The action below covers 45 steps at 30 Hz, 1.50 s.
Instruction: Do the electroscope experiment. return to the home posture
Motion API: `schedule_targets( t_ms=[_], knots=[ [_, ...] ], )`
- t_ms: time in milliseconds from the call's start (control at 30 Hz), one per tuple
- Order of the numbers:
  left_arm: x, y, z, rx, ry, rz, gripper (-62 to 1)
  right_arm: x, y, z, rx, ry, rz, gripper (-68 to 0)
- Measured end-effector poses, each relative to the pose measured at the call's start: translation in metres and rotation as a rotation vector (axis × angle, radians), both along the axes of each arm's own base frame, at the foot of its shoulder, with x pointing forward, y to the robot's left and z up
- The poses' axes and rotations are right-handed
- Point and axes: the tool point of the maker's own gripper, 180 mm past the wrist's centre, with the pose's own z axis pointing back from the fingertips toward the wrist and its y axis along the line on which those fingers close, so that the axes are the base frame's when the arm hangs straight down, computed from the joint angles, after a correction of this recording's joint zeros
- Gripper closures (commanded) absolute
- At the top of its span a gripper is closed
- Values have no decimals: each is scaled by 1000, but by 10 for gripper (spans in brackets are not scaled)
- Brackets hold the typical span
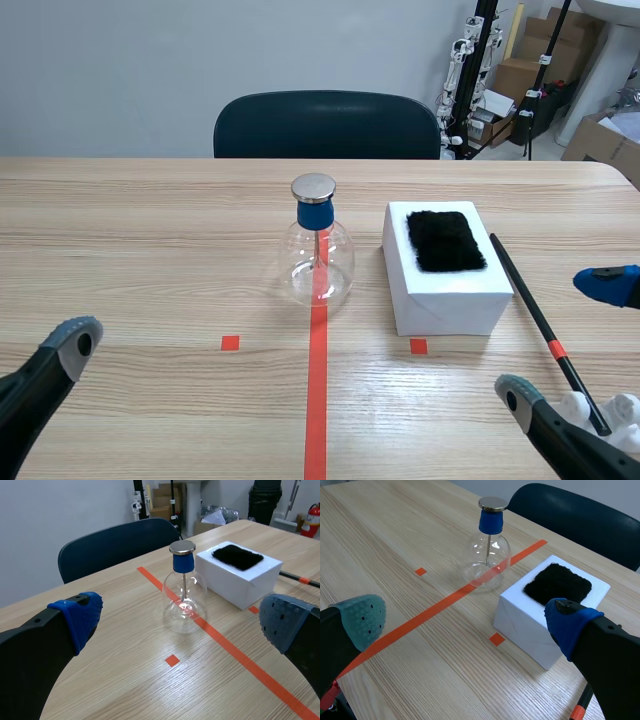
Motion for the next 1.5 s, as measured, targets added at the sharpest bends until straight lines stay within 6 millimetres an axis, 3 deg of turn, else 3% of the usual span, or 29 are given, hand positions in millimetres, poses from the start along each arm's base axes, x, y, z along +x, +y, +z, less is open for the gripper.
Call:
schedule_targets(
  t_ms=[500, 1500],
  knots=[
    [-1, -3, -1, -9, 4, -7, -623, 6, -6, 10, 82, -2, -53, -679],
    [-1, -3, -1, -9, 4, -7, -623, 1, 0, 2, 13, -7, -4, -679]
  ],
)
